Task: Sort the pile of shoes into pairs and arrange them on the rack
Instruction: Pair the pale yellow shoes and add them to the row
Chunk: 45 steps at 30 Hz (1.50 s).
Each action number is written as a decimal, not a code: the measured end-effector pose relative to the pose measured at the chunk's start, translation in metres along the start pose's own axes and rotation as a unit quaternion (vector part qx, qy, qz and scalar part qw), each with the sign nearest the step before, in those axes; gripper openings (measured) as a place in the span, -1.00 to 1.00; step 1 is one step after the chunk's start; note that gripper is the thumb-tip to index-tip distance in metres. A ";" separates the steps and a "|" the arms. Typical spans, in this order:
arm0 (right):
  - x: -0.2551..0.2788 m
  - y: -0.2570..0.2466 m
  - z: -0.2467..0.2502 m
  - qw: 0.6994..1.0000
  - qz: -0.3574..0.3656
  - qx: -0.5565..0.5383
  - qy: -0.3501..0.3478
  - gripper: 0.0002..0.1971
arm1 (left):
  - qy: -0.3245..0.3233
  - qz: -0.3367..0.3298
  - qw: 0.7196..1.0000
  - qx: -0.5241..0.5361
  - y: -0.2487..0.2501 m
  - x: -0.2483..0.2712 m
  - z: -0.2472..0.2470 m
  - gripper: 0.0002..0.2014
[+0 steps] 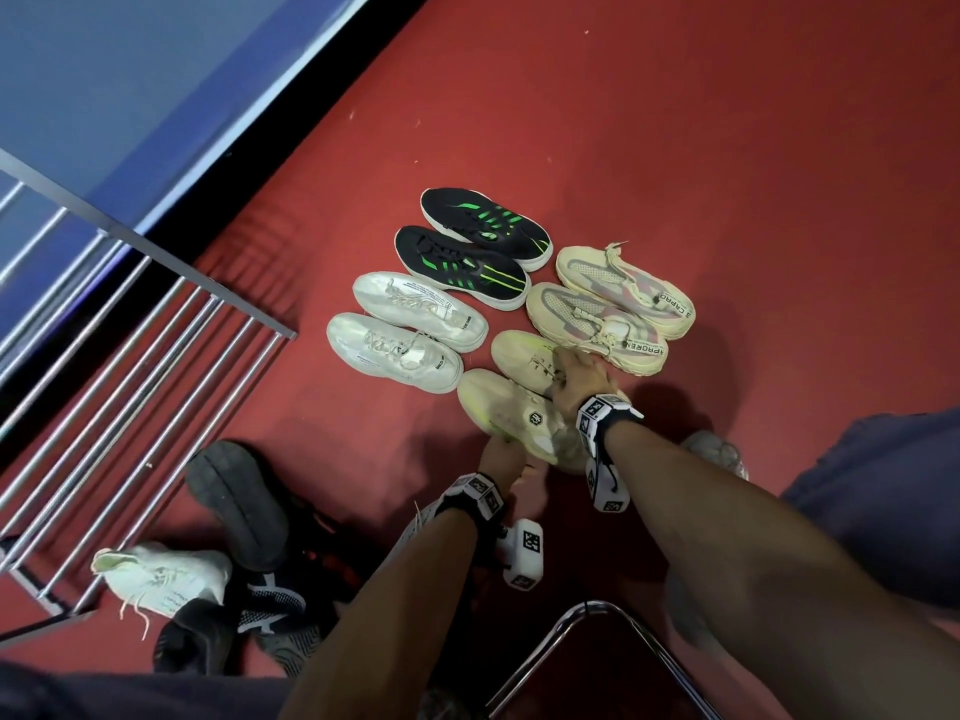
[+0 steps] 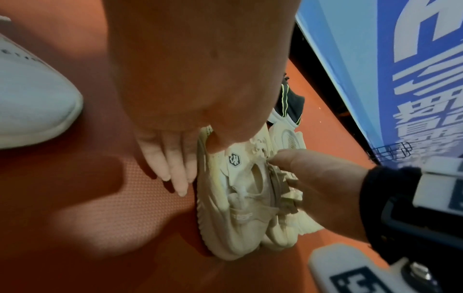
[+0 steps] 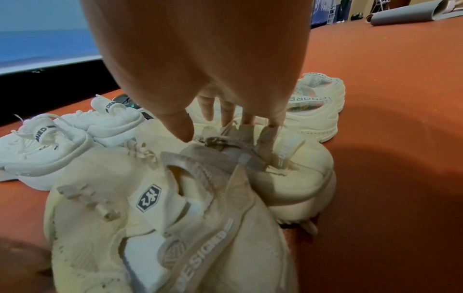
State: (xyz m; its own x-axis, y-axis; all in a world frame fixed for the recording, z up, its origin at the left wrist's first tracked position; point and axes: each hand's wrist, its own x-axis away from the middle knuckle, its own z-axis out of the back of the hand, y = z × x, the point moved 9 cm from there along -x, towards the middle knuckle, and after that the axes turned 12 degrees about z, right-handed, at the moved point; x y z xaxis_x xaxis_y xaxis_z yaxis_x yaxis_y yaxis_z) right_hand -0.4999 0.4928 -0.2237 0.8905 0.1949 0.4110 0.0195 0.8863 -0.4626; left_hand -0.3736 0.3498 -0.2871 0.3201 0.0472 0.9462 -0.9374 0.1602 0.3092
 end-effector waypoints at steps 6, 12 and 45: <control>0.005 -0.001 0.001 1.000 0.000 -0.012 0.010 -0.46 | -0.031 -0.005 0.998 -0.062 0.001 0.008 0.002 -0.75; 0.026 0.014 0.015 0.989 -0.113 -0.027 0.093 -0.47 | 0.151 -0.024 0.983 -0.099 0.012 0.003 0.046 -0.56; 0.049 0.068 0.019 0.923 -0.219 -0.214 0.233 -0.72 | 0.103 -0.049 0.993 0.024 0.032 -0.034 0.086 -0.30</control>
State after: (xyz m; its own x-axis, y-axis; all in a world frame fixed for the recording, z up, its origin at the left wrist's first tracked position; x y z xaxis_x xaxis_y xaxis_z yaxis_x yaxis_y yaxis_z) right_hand -0.4636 0.5707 -0.2198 0.8516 -0.4328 0.2957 0.5128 0.5708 -0.6413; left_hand -0.4260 0.2684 -0.3017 0.4272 0.2345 0.8732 -0.9041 0.1261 0.4084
